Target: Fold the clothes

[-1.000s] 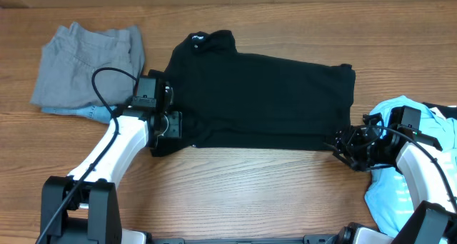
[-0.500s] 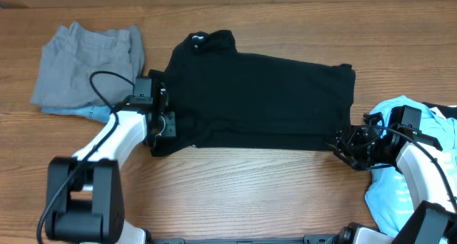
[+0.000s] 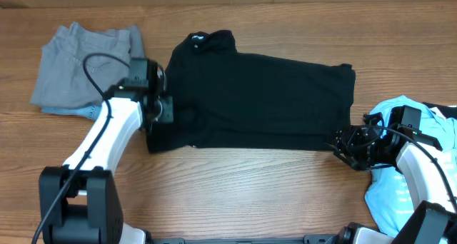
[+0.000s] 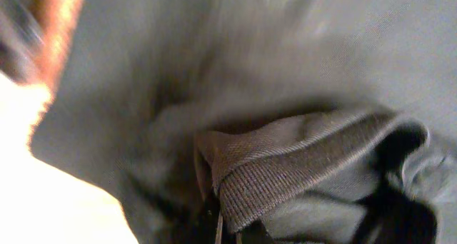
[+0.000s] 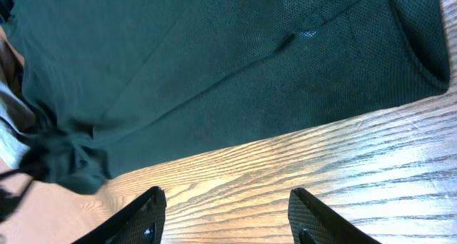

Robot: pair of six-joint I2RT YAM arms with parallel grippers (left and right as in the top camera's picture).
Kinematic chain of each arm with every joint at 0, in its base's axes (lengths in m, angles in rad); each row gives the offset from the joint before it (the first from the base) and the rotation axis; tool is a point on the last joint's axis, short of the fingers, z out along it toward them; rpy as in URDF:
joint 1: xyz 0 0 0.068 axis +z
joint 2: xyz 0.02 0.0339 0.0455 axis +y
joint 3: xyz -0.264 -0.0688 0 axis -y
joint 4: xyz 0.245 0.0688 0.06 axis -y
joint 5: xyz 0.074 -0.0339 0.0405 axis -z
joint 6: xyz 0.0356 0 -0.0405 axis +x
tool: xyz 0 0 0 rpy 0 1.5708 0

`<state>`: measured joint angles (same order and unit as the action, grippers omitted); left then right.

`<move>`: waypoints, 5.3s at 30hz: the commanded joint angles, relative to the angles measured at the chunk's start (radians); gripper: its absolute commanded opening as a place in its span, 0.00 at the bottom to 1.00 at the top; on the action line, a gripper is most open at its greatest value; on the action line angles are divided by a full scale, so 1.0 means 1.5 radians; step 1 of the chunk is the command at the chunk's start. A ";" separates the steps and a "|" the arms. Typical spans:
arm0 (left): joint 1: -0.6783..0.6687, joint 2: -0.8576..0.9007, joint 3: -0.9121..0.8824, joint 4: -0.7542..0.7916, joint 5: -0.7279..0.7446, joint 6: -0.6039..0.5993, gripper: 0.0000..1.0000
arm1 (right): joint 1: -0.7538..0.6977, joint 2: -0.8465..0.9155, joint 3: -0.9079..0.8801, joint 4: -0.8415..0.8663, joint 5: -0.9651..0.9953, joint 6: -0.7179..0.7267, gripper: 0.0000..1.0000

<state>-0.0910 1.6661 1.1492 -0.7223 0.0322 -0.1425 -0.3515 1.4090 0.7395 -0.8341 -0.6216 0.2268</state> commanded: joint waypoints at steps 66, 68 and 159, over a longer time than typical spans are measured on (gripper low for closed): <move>0.114 0.166 0.136 -0.162 -0.091 0.093 0.04 | 0.001 0.074 0.050 -0.062 0.347 0.146 0.04; 0.116 0.166 0.136 -0.168 -0.104 0.093 0.04 | 0.001 0.074 0.050 -0.066 0.359 0.149 0.04; 0.058 0.166 0.200 -0.188 0.181 0.116 0.54 | 0.029 0.052 0.004 0.082 0.312 0.144 0.51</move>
<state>0.0059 1.9079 1.4353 -1.0058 0.2893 0.0113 -0.3111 1.4860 0.7460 -0.7170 -0.1444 0.4671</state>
